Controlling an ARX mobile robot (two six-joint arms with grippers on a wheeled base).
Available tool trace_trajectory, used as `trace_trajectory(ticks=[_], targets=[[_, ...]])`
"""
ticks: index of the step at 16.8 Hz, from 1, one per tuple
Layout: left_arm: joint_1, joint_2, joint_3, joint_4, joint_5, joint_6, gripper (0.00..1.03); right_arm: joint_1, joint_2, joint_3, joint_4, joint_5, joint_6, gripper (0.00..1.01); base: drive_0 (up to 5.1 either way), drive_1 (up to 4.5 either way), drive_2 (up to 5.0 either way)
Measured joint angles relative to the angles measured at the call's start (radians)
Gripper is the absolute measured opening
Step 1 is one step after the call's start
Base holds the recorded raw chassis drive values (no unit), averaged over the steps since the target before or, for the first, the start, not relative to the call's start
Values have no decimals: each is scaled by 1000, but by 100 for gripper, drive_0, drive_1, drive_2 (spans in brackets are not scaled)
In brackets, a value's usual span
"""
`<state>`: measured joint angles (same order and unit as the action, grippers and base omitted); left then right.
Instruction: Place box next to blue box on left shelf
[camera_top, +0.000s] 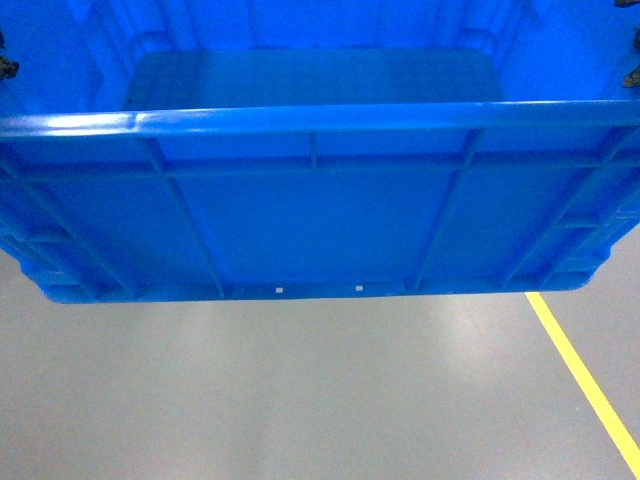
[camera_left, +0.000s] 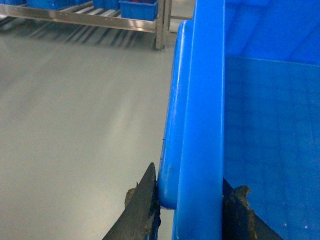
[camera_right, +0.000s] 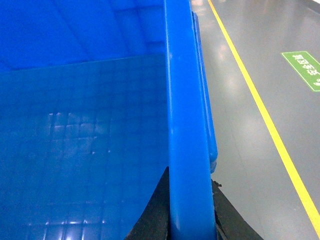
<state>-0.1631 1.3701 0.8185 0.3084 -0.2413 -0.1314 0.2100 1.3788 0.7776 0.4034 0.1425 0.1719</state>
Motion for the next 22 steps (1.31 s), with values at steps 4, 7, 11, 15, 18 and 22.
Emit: trace_trajectory(ticks=[4,7,11,15,18,22], targets=[[0,0,0,0,0,0,18,0,0,-1,2,0,-1,7,4,426,-419],[0,0,0,1,-1,0,18,0,0,-1,2,0,0,7,-1,421,-424],[0,0,0,2,-1,0,18,1,0,-1,5,-1,-2,7,3,425,-420],[0,0,0,3,-2,0,18,1,-1,-1,5,0,-2,7,7,429,-416],[0,0,0,1,-1,1,18,1,0,-1,2,0,0,7,7,430,-415],[0,0,0,4,-2,2,18,3,0,-1,3,2,0,7,2,425,-420]])
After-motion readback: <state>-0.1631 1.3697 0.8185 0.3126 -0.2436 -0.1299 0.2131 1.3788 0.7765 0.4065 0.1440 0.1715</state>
